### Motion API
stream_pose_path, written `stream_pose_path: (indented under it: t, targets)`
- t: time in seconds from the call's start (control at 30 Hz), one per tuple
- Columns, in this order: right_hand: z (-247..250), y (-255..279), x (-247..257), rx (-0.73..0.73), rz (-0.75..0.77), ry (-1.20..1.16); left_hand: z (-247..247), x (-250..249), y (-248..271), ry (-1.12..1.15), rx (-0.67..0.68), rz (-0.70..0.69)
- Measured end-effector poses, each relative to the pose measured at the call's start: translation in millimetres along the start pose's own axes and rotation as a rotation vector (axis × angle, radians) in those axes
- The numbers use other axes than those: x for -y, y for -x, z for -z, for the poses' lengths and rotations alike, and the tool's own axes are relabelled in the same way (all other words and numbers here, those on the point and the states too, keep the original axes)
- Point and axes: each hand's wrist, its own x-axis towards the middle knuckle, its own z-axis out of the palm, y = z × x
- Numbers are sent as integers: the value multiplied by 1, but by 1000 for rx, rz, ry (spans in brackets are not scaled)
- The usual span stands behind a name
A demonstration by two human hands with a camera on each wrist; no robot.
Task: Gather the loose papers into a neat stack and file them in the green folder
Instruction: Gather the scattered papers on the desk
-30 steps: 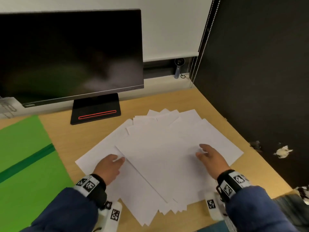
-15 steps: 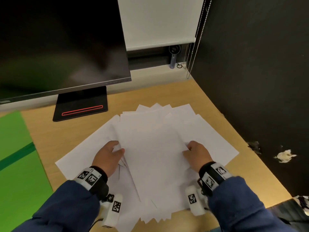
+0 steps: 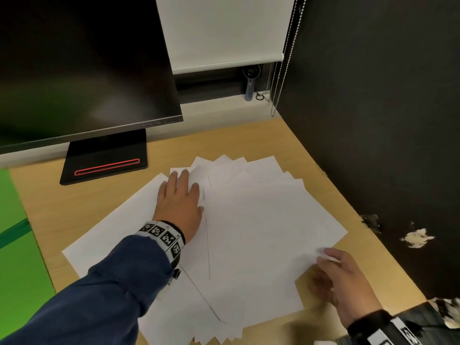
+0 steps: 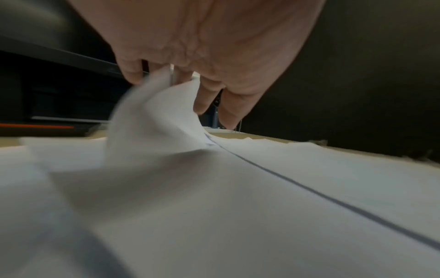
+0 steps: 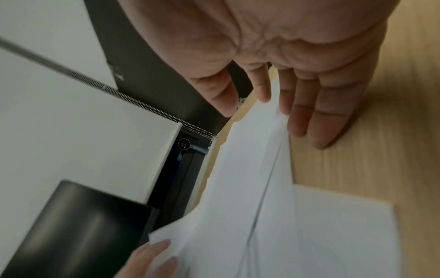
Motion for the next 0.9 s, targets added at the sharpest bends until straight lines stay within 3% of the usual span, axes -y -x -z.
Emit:
stream_pose_path:
  t: [0.1, 0.2, 0.33, 0.53, 0.7, 0.9]
  targets:
    - [-4, 1, 2, 57, -85, -223, -6, -13, -12, -61, 5, -45]
    - [-8, 0, 1, 67, -69, -301, -9, -22, -21, -38, 89, -43]
    - [-14, -2, 1, 98, -37, -334, -9, -26, -39, 190, 250, 20]
    - [-17, -5, 0, 132, -4, -348, 3, -30, -58, 195, 306, 16]
    - [-17, -7, -2, 146, 17, -363, 8, -21, -43, 166, 350, 65]
    - [-18, -6, -2, 157, 27, -344, 9, -15, -32, 399, 467, 212]
